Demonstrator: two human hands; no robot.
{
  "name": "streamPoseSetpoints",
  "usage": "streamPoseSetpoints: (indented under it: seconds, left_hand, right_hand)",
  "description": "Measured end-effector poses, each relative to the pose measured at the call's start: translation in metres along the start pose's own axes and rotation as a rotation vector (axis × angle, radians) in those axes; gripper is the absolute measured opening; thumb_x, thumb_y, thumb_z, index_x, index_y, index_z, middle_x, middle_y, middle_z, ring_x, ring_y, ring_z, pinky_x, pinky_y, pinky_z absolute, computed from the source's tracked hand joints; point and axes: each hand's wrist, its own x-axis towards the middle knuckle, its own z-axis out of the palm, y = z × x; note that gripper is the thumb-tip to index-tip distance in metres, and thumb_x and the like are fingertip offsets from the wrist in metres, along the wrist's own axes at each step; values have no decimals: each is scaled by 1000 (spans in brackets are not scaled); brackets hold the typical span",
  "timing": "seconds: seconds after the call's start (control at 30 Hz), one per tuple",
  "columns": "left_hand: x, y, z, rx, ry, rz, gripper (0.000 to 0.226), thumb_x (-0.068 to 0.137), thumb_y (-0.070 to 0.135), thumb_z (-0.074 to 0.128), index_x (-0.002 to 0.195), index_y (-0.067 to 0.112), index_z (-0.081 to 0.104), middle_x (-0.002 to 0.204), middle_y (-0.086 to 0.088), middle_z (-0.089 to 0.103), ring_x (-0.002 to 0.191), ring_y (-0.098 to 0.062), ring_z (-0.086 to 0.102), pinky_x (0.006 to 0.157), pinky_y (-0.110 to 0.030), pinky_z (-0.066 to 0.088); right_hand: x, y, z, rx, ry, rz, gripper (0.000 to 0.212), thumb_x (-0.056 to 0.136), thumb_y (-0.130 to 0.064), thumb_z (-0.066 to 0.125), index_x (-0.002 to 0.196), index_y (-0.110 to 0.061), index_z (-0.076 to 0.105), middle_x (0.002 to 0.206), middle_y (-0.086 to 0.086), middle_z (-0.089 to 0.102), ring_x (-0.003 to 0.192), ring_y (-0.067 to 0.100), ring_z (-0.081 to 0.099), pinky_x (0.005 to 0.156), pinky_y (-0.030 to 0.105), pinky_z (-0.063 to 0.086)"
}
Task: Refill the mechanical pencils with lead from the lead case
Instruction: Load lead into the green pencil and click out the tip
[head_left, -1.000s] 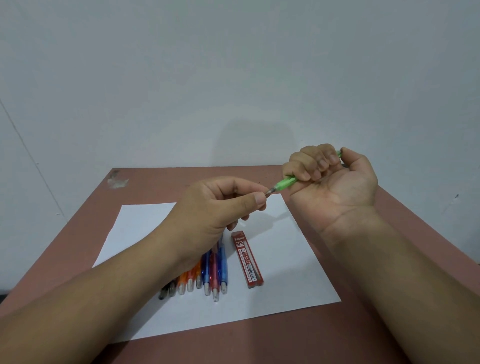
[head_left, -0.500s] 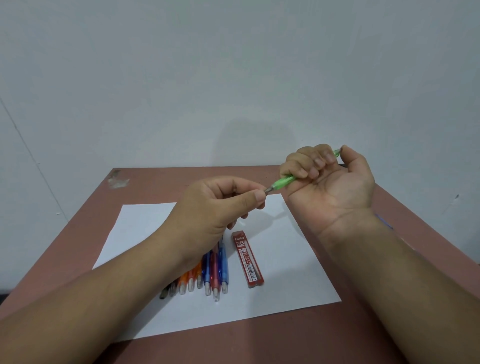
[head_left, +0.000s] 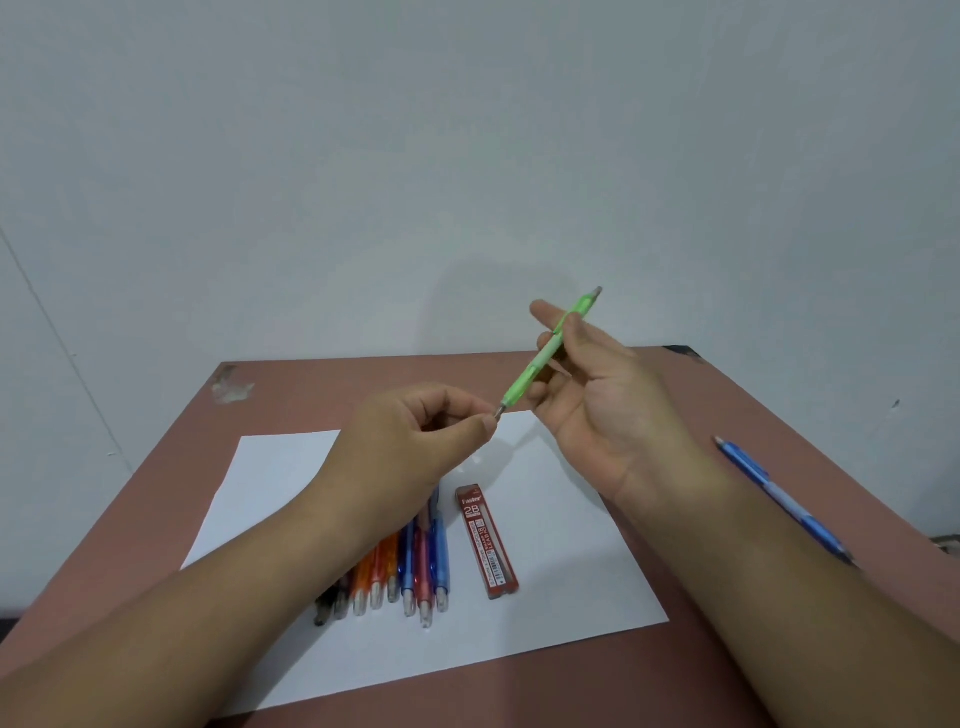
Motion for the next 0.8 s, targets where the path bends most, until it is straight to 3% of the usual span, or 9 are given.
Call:
streamPoseSetpoints:
  seconds: [0.13,0.23,0.37,0.5,0.63,0.7,0.8]
  left_hand:
    - [-1,0,0,188,23,60,9,91,38,69,86,35,76,80,15,71,67,2,64,58,-8,45]
    - [-3,1,2,319,24,140,6,90,37,70,87,37,76,78,19,66,60,6,55,57,-7,40]
    - [-4,2,4,456,-5,282,13,87,46,66,97,42,73,94,30,66,91,2,57,69,-14,39]
    - [-2,7,16,555,-84,316,33,85,60,58,115,47,65,109,33,62,105,5,53,83,-20,47]
    - [-2,20,41,571,-169,372,38,85,62,56,122,51,58,116,35,58,111,7,49,92,-23,47]
    - [-2,29,56,611,-203,403,42,87,60,57,127,45,58,123,32,57,115,7,46,97,-23,44]
    - [-1,37,78,650,-242,445,43,91,57,58,131,40,58,128,25,57,121,5,44,101,-23,41]
  right_hand:
    - [-2,-1,1,-98,3,-45,22,102,-9,57,119,-6,70,76,1,57,65,12,57,67,29,53]
    - [-4,-3,0,-274,24,-96,27,101,-7,59,127,-8,67,81,7,55,73,16,57,71,30,55]
    - [-8,-11,2,-406,59,-94,39,99,-6,62,138,-11,59,84,10,63,68,13,63,68,28,57]
    - [-18,-32,-2,-628,46,-82,14,94,-11,66,102,-13,76,81,8,69,64,13,62,65,24,54]
    - [-36,-56,-22,-808,68,-87,13,89,-12,65,90,-13,77,69,-1,63,62,13,58,69,31,59]
    - [-46,-68,-38,-1002,73,-125,13,89,-14,63,84,-7,72,66,2,52,61,14,48,65,35,53]
    - [-60,-83,-70,-1276,103,-143,25,88,-22,60,100,-1,68,67,5,53,61,21,41,62,32,39]
